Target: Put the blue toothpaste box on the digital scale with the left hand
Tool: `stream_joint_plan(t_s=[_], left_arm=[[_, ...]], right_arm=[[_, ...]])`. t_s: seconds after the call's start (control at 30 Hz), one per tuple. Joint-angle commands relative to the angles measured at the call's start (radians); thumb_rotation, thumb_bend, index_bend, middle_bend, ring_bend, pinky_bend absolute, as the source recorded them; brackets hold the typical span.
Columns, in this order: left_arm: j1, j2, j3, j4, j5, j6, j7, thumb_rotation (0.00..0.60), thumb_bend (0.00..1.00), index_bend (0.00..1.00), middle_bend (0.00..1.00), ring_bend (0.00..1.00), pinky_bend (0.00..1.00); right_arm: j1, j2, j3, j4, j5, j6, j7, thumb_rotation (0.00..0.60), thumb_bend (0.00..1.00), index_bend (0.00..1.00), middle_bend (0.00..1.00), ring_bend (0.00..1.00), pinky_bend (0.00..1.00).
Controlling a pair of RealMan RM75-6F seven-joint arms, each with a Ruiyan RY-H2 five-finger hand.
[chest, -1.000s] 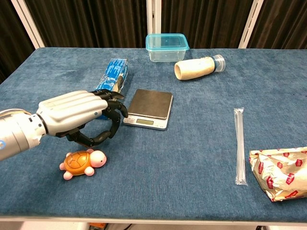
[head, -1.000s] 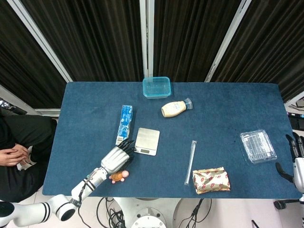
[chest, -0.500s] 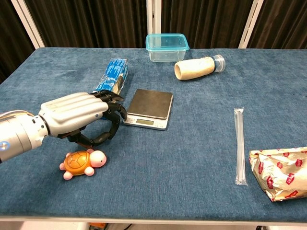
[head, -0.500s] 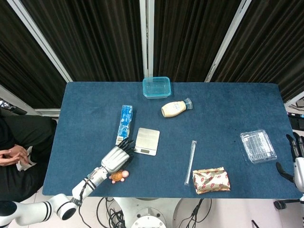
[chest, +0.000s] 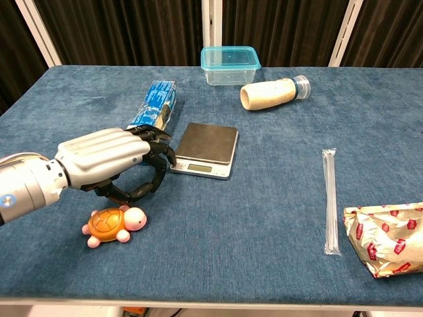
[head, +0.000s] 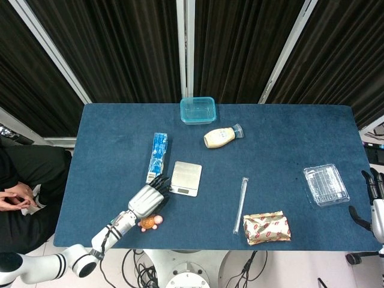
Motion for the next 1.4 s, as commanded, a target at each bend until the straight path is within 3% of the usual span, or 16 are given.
stream_joint_plan(t_s=[0.03,0.83,1.23,1.4], left_arm=[[-0.002,-0.002,0.0,0.002,-0.001,-0.001,0.001,0.6,0.54,0.69,0.2,0.0,0.0],[-0.014,0.003,0.002,0.003,-0.011,0.002,0.004,0.6,0.54,0.69,0.2,0.0,0.0],[0.033,0.082,-0.008,-0.114,0.011,0.127,-0.004,0.6,0.54,0.69,0.2,0.0,0.0],[0.057,0.085,-0.044,-0.121,0.014,0.21,-0.077,0.6,0.51,0.61,0.18,0.0,0.0]], right_arm=[[0.0,0.001,0.001,0.0,0.0,0.0,0.0,0.6,0.21,0.0,0.0,0.0,0.0],[-0.002,-0.005,0.0,0.008,0.002,-0.002,0.005,0.6,0.21,0.0,0.0,0.0,0.0],[-0.001,-0.008,-0.001,0.009,-0.003,-0.001,0.005,0.6,0.21,0.0,0.0,0.0,0.0],[0.0,-0.01,-0.002,0.003,-0.009,0.001,-0.001,0.6,0.21,0.0,0.0,0.0,0.0]])
